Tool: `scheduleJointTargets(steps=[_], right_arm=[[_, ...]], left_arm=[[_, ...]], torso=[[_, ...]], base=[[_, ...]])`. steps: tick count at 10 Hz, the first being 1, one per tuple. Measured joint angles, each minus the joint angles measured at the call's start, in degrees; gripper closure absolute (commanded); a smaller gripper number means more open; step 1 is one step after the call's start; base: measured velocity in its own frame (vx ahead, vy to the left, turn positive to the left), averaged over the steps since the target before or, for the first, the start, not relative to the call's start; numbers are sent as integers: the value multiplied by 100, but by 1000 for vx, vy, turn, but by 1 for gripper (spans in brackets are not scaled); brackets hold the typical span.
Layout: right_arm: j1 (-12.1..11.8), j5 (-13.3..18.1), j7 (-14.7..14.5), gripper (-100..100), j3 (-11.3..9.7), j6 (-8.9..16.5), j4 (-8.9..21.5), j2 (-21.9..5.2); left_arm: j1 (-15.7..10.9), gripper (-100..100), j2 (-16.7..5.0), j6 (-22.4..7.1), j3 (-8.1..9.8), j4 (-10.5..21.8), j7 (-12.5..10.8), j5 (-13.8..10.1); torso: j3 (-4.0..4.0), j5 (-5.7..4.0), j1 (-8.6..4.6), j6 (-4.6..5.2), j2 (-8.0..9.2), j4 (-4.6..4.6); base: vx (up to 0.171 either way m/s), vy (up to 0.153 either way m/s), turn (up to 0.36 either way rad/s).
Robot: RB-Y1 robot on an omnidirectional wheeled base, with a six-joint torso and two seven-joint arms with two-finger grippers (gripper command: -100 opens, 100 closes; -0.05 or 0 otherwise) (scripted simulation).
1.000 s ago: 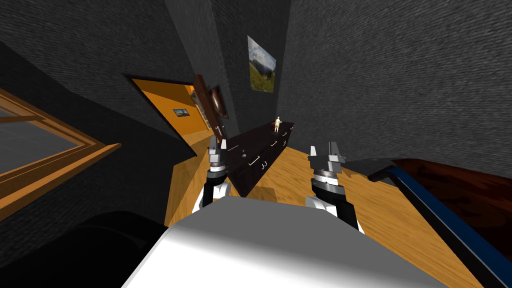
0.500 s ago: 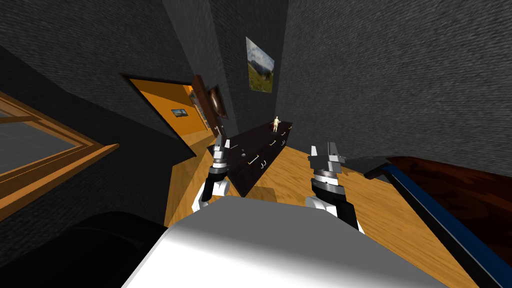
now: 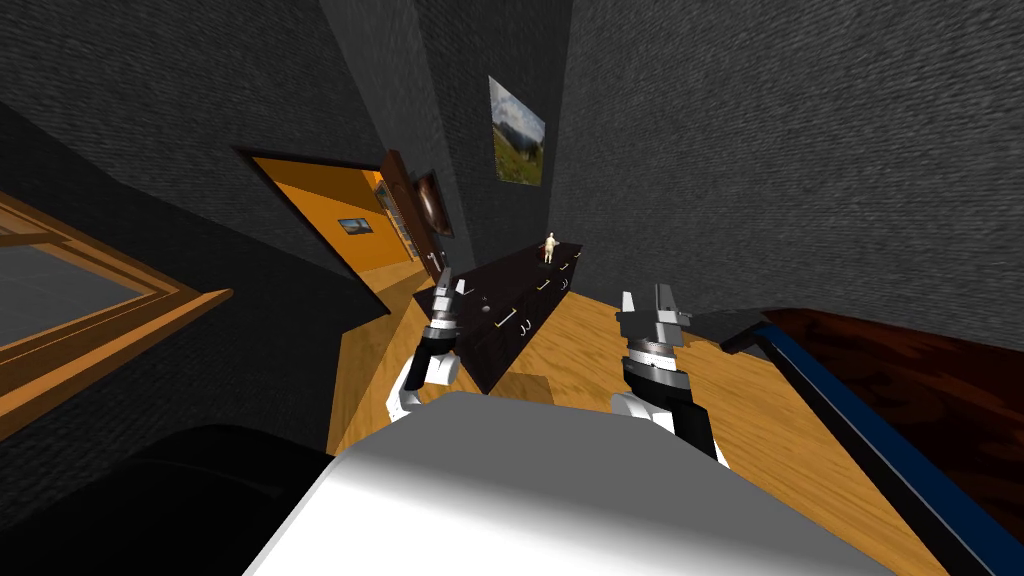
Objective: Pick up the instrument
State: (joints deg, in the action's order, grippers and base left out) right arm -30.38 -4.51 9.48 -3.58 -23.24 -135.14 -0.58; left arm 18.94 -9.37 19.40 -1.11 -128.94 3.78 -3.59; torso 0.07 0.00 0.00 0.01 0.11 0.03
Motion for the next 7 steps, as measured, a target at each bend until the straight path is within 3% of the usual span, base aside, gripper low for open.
scheduleJointTargets(steps=[7], right_arm=[[0,0,0,0,0,0,0,0]], left_arm=[[-460,-100,-231,-1120,104,205,-339,-253]], torso=[[0,1,2,-2,-1,0]], base=[[-33,2,-36]])
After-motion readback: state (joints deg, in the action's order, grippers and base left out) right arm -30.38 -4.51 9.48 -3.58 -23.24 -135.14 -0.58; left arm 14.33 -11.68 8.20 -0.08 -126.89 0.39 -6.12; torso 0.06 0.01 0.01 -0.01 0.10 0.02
